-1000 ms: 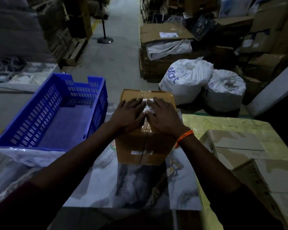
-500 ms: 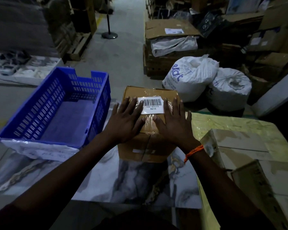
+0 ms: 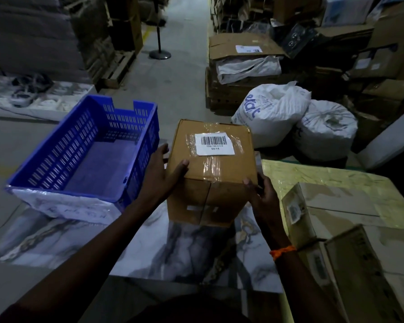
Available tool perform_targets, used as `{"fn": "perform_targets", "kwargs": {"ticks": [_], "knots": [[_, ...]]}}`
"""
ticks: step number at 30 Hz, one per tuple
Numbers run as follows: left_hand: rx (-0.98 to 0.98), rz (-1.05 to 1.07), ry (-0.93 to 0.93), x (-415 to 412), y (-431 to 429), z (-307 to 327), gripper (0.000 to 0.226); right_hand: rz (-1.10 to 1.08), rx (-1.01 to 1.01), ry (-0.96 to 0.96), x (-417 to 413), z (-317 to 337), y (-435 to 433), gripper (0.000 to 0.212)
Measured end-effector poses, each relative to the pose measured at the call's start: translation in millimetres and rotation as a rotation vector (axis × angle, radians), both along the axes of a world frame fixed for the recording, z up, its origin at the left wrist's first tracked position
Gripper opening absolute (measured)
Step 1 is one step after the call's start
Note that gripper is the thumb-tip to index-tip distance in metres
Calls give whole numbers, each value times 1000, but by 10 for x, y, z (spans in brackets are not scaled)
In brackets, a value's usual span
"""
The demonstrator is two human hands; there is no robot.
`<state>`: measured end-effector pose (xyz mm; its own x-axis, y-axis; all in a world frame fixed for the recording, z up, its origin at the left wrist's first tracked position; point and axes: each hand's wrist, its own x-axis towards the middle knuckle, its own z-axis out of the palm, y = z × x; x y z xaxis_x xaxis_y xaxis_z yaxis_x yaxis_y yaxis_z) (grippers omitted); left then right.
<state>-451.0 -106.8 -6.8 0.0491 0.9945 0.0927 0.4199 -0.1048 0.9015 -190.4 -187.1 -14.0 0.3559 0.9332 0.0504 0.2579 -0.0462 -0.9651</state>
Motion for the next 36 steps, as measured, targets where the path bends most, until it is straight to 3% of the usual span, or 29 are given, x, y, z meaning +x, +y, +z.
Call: {"fn": "perform_targets", "kwargs": {"ticks": [7,15,18,25,30,36], "knots": [[-40,-147,-27,-211,-240,-138,101,131,-55,-70,50,-83,17,89],[6,43,-88,174,-227,189,73,139,-4,-116,259,0,371,109],[13,74,-102,171,-91,335,68,168,20,-174,258,127,579,113],[107,-30,-124,-298,632,722,89,142,208,-291,-40,747,1141,107],[325,-18,-18,-866,1140,1115,99,72,340,-420,-629,1198,1575,112],[510,-57,-9,-1770,1625,1565,87,66,504,-480,-1504,1623,2081,109]]}}
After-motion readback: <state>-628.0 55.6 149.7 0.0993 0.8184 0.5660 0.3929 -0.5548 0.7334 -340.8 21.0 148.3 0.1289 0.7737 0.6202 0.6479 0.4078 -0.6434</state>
